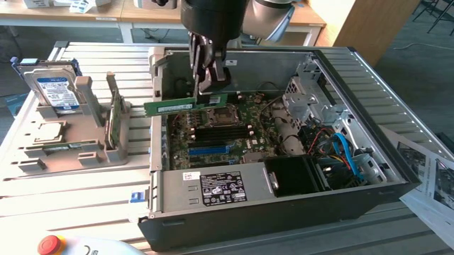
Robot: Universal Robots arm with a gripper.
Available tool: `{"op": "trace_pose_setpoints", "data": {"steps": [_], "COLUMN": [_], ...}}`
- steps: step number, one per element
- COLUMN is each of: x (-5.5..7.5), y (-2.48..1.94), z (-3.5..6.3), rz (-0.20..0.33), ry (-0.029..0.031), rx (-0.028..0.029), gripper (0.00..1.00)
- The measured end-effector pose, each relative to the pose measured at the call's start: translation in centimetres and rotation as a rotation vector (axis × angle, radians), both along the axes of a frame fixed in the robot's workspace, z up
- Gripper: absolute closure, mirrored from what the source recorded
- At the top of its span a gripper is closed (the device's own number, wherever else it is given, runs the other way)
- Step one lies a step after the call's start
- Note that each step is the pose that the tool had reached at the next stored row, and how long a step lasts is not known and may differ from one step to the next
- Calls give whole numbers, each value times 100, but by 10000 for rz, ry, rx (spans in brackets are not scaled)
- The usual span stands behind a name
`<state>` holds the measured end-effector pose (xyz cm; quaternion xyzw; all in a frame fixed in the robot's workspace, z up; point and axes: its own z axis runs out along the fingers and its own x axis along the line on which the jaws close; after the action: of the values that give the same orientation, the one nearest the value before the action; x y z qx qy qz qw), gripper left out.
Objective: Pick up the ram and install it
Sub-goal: 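Pick up the ram and move it above insertion slot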
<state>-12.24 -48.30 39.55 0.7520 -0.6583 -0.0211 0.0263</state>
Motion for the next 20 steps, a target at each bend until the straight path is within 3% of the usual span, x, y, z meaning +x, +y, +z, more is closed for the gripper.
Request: {"op": "trace_pose_setpoints", "data": {"steps": [14,16,20], "x": [89,89,89], "y": [0,1,0], "z": [0,-1,0], "rz": [-297,-297,-297], "ry": [-4,-56,-219], "rx": [1,2,3], "gripper": [88,88,88]}}
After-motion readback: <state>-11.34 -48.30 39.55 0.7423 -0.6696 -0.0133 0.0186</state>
